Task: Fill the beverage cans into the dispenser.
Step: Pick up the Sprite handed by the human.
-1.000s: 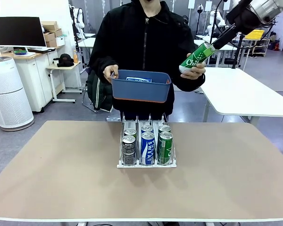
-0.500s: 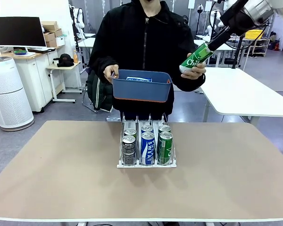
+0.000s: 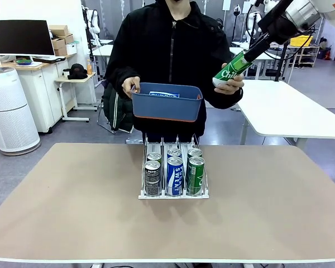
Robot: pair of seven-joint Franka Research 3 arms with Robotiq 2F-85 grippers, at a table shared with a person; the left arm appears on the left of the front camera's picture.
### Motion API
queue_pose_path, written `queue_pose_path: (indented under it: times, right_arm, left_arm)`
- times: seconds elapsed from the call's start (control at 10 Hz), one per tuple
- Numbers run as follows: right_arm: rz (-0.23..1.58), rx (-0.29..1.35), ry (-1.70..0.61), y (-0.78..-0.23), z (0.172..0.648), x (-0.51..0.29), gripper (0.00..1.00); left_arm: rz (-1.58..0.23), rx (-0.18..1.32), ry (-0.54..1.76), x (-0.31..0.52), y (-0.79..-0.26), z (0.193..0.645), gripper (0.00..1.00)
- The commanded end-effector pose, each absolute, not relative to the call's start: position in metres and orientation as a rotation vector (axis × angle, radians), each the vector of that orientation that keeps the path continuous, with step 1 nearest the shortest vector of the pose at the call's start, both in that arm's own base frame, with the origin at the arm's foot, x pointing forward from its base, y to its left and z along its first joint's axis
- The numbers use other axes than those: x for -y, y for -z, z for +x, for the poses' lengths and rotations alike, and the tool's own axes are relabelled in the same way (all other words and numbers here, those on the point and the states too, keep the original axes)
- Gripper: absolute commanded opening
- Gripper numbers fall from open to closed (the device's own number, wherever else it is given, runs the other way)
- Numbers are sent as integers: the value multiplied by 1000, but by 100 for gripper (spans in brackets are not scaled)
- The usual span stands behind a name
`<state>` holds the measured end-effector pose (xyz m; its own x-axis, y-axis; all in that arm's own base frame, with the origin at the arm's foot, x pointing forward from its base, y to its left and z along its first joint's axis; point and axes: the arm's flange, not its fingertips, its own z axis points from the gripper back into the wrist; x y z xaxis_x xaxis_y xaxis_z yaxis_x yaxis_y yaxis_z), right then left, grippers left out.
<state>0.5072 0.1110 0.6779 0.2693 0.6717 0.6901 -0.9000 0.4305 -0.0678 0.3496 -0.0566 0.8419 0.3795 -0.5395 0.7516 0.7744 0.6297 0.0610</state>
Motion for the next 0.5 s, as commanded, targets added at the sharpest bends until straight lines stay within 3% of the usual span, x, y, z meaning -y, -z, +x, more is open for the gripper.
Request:
queue_pose_path:
  times: [0.0,0.1,0.2,0.3,0.4]
  right_arm:
    - [358,706,-1089,-679,510,-109,80]
    - [370,703,-1085,-680,512,-108,80]
    - [366,699,-1079,-679,510,-110,60]
    - [363,690,-1075,-679,510,-109,75]
    - [363,681,-1071,-680,512,-106,40]
  left_arm:
    - [-347,828,847,57,-843,349,100]
    - [-347,828,847,57,-843,349,100]
    - [-347,828,847,57,-843,349,100]
    - [-347,828,847,57,-843,349,100]
    - [-347,828,847,57,-843,349,100]
